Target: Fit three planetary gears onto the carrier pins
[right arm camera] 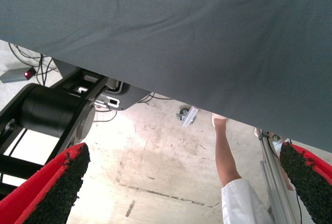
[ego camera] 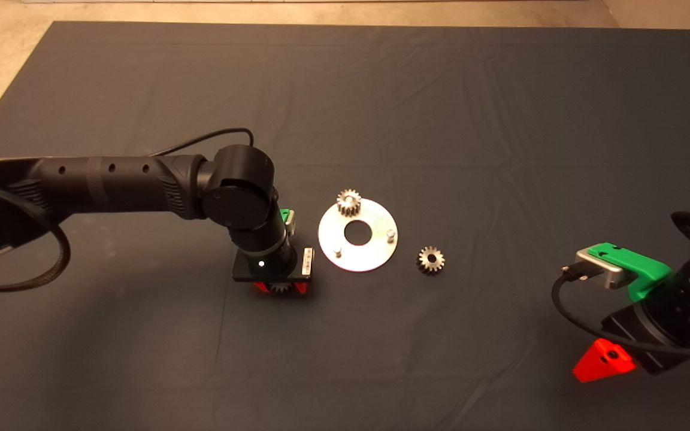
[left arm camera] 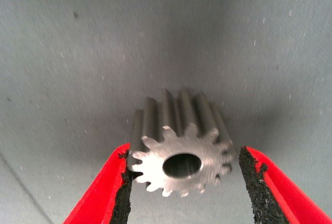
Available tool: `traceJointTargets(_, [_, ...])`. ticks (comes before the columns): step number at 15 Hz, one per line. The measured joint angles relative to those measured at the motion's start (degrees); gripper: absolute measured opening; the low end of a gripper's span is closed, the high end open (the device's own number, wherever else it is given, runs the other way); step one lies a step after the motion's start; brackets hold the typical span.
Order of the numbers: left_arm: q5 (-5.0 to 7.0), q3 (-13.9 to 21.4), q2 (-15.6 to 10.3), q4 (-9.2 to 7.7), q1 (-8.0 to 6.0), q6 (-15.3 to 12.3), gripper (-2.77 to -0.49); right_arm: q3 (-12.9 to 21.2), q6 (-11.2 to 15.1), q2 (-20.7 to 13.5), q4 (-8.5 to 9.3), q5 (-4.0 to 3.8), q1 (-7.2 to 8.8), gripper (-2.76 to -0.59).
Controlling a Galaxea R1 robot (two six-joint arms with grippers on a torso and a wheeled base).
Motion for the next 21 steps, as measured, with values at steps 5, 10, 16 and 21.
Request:
traceJointTargets(5, [0.07, -0.1, 0.0, 0.91, 0.0, 0.1, -2.03, 0.0, 0.0, 0.0, 0.0, 0.0, 0.0, -0.63])
traceJointTargets(10, [0.05, -0.4, 0.0, 1.12, 0.0, 0.3, -2.17, 0.0, 0.0, 0.0, 0.0, 0.0, 0.0, -0.63])
traceJointTargets(16, [0.02, -0.5, 0.0, 1.17, 0.0, 0.3, -2.25, 0.0, 0.0, 0.0, 0.0, 0.0, 0.0, -0.63])
traceJointTargets(21, [0.13, -0.5, 0.2, 1.18, -0.02, 2.8, -2.3, 0.0, 0.0, 0.0, 0.0, 0.0, 0.0, -0.63])
